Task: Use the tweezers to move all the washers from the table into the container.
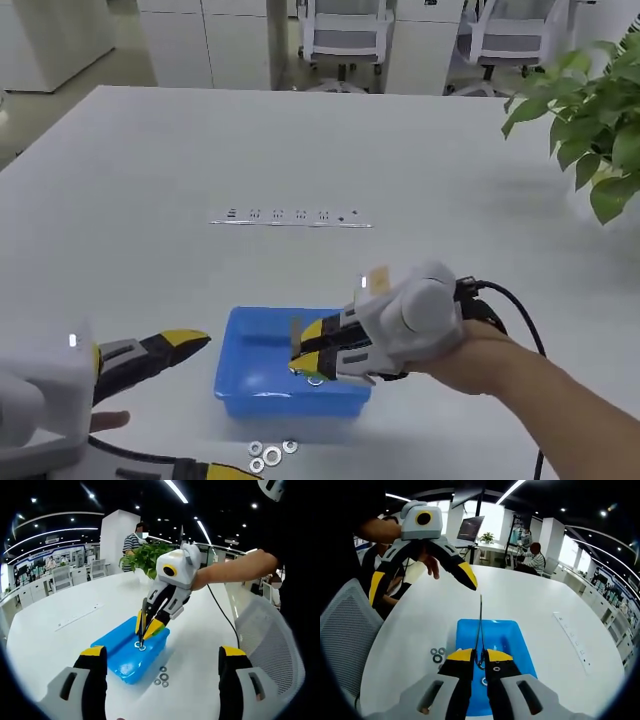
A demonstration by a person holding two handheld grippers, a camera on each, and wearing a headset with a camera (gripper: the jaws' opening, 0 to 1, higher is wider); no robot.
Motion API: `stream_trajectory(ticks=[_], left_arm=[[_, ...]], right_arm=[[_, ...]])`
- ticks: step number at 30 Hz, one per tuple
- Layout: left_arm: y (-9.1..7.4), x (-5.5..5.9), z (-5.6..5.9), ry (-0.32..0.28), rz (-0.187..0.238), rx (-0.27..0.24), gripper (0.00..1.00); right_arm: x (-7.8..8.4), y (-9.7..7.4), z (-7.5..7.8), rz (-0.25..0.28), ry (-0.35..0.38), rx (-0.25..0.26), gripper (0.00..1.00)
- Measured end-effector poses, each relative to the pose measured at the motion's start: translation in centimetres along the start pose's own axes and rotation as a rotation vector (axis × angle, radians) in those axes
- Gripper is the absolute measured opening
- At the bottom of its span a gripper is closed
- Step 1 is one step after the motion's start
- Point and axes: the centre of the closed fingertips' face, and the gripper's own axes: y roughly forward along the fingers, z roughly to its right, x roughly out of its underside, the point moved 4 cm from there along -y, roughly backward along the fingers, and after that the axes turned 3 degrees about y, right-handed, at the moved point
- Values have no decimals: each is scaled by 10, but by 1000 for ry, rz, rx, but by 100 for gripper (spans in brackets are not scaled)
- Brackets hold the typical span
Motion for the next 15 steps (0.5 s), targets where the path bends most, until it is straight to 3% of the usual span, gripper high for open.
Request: stream_trajectory(ticks=[8,15], left_arm=[[5,-1,-7,5,-9,7,94],[12,-1,-22,19,-33,-5,81]], right_arm=[[11,7,3,-29,8,-7,10],[18,12,4,-46,13,-17,10]])
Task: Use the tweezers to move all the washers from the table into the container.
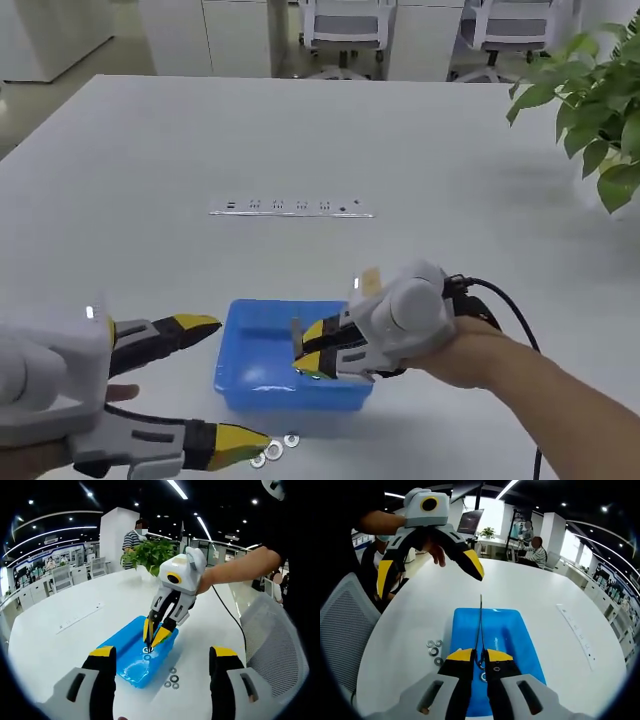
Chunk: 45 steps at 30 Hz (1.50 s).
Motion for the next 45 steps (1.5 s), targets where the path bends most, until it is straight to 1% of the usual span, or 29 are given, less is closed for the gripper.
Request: stream_trajectory(ticks=[2,5,12,17,21,23,28,33,38,42,45], left_arm=[[2,0,-4,7,-3,8,79],[6,-1,-6,17,-9,23,73],[17,-5,-12,37,-9,44,56],[27,-9,-20,74,-24,51,41],[35,-11,-23,92,-30,58,34],[38,-10,-25,112,-37,66,30],[46,-8,-28,139,-51,81,25],[52,-5,-33,165,-69,89,20],[58,-4,-36,190,-89,106,16],[60,-6,-35,201,-80,127,12],[61,-6,-35,207,-82,136,9]], right_arm=[[1,1,0,-3,-1,-3,10],[3,2,-1,-5,3,-9,10],[7,4,0,-7,9,-16,10],[10,6,-1,-12,14,-26,10],[10,6,-2,-9,14,-28,10],[10,6,-1,-10,12,-28,10],[11,7,-1,-10,11,-30,10],[11,7,-1,-5,11,-33,10],[10,8,0,-4,-2,-37,10],[11,8,1,-2,-4,-38,10],[12,7,1,0,1,-37,10]])
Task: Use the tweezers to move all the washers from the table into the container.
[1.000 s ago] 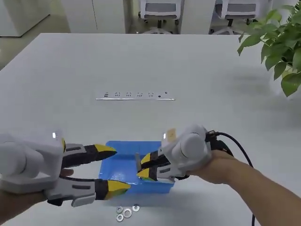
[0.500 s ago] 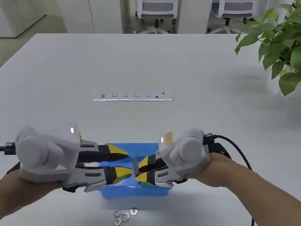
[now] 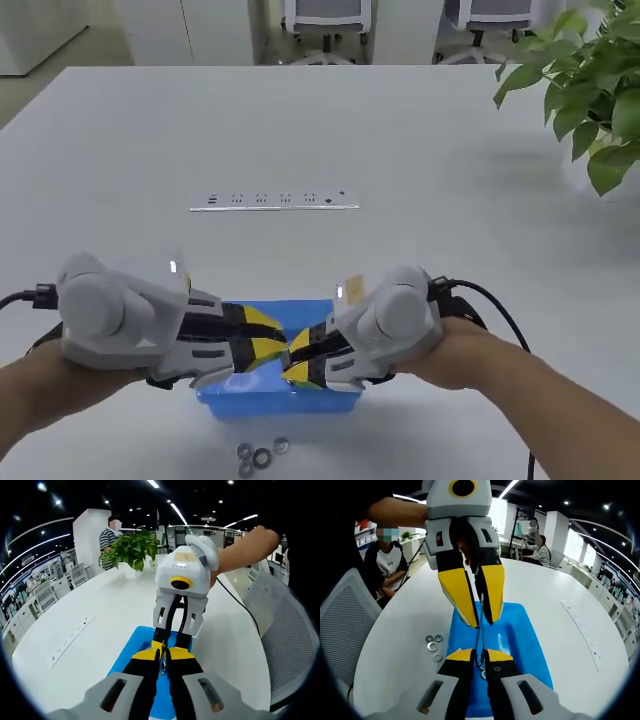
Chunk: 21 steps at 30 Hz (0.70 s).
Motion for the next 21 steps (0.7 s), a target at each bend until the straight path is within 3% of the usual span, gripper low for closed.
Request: stream_trajectory(ticks=[7,21], left_arm=[[1,0,3,6,-1,16,7],[3,-12,8,20,-5,10,6]], right_arm=[[0,0,0,-6,-13,-3,12],[-3,-6,3,0,-7,22,18]])
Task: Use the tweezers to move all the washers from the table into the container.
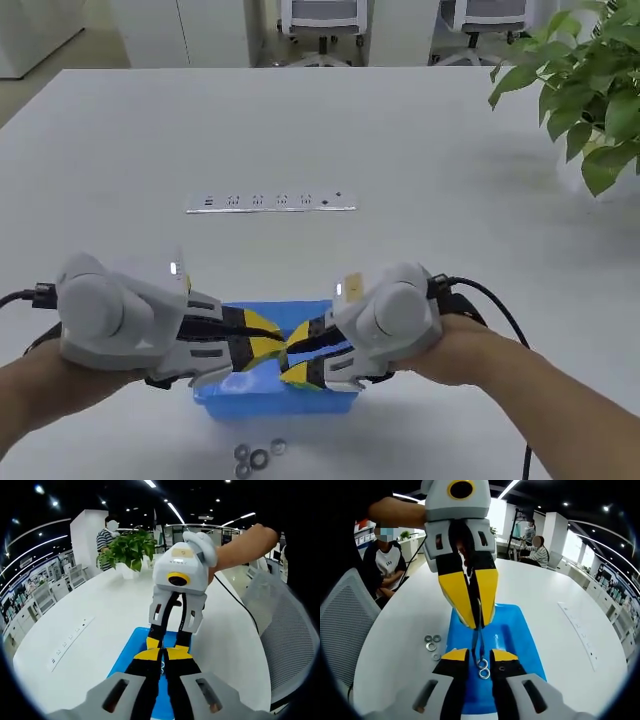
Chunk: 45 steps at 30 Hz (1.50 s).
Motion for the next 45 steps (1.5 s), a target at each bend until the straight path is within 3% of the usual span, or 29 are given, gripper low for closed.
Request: stream_trajectory(ticks=[17,26,36,45], left_arm=[[-17,-5,-1,2,-8,-21,6],[-29,-8,0,-6,-7,-29,6],[-40,-18,6,-18,0,-38,6],[-51,-26,14,-22,7,-41,6]], right_arm=[[-7,-23,-1,1,53,58,29],[-4,-37,-12,-18,67,74,33],[2,-55,-22,-32,108,121,46],[6,-67,-32,-13,153,163,62]])
